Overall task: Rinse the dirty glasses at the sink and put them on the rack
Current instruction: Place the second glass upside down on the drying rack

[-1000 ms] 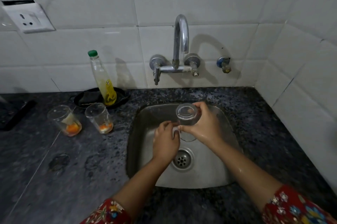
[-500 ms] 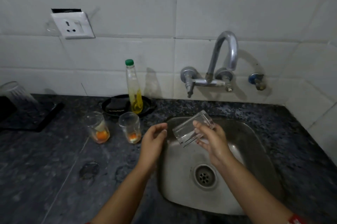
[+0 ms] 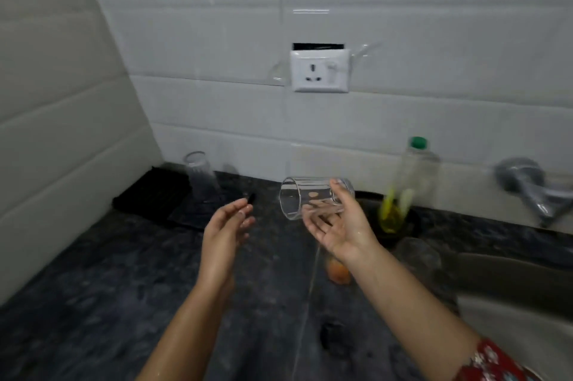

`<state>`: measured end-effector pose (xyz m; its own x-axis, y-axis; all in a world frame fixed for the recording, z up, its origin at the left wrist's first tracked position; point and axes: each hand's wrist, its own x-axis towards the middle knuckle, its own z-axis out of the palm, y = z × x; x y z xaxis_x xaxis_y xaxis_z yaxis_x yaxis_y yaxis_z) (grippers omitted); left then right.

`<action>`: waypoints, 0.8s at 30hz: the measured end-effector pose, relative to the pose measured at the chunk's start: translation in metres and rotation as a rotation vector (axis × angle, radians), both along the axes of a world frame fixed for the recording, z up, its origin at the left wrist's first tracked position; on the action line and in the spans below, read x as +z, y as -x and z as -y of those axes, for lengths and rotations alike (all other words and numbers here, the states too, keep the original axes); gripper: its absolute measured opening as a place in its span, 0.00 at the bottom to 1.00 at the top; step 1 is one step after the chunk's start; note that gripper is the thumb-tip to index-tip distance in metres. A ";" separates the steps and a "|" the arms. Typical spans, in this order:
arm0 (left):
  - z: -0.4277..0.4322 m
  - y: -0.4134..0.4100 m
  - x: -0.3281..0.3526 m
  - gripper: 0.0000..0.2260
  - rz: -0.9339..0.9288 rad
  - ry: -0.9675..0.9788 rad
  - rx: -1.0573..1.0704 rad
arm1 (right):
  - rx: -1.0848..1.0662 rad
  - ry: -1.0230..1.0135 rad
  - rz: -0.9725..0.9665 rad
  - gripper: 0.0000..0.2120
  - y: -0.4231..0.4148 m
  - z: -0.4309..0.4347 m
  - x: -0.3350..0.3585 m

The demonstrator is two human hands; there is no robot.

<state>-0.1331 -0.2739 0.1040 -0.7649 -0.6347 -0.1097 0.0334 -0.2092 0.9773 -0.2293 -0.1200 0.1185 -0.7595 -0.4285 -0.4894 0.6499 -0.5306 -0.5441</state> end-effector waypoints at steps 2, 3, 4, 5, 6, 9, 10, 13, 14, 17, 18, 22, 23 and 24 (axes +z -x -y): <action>0.045 -0.005 -0.002 0.09 0.026 0.006 0.053 | 0.057 -0.017 -0.021 0.20 0.008 0.050 -0.001; 0.067 -0.008 -0.004 0.09 0.037 0.010 0.082 | 0.088 -0.039 -0.042 0.20 0.012 0.074 -0.004; 0.087 -0.010 -0.007 0.09 0.047 0.012 0.111 | 0.117 -0.073 -0.071 0.20 0.015 0.098 -0.007; 0.107 -0.013 -0.010 0.09 0.057 0.008 0.141 | 0.143 -0.115 -0.105 0.20 0.019 0.121 -0.011; 0.125 -0.015 -0.014 0.08 0.071 0.005 0.170 | 0.161 -0.158 -0.143 0.18 0.022 0.143 -0.015; 0.164 -0.022 -0.029 0.09 0.122 -0.007 0.229 | 0.166 -0.279 -0.256 0.15 0.030 0.195 -0.030; 0.174 -0.023 -0.035 0.09 0.131 -0.018 0.246 | 0.160 -0.312 -0.299 0.19 0.032 0.209 -0.035; 0.192 -0.024 -0.051 0.09 0.167 -0.039 0.274 | 0.126 -0.397 -0.431 0.26 0.041 0.241 -0.053; 0.196 -0.024 -0.056 0.09 0.179 -0.047 0.275 | 0.114 -0.436 -0.482 0.26 0.043 0.250 -0.059; 0.203 -0.019 -0.069 0.08 0.212 -0.059 0.276 | 0.073 -0.572 -0.675 0.29 0.050 0.271 -0.079; 0.204 -0.017 -0.072 0.08 0.222 -0.060 0.277 | 0.076 -0.620 -0.748 0.30 0.051 0.276 -0.084; 0.206 -0.009 -0.080 0.08 0.236 -0.064 0.275 | 0.120 -0.749 -0.981 0.34 0.054 0.286 -0.098; 0.206 -0.007 -0.081 0.08 0.236 -0.067 0.276 | 0.120 -0.755 -1.018 0.34 0.054 0.287 -0.100; 0.206 -0.006 -0.083 0.08 0.237 -0.071 0.277 | 0.124 -0.759 -1.045 0.34 0.054 0.288 -0.102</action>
<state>-0.1270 -0.4794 0.0215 -0.5133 -0.7987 -0.3138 -0.1268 -0.2911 0.9483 -0.2833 -0.4081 0.0166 -0.9023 -0.4013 0.1573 -0.2400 0.1647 -0.9567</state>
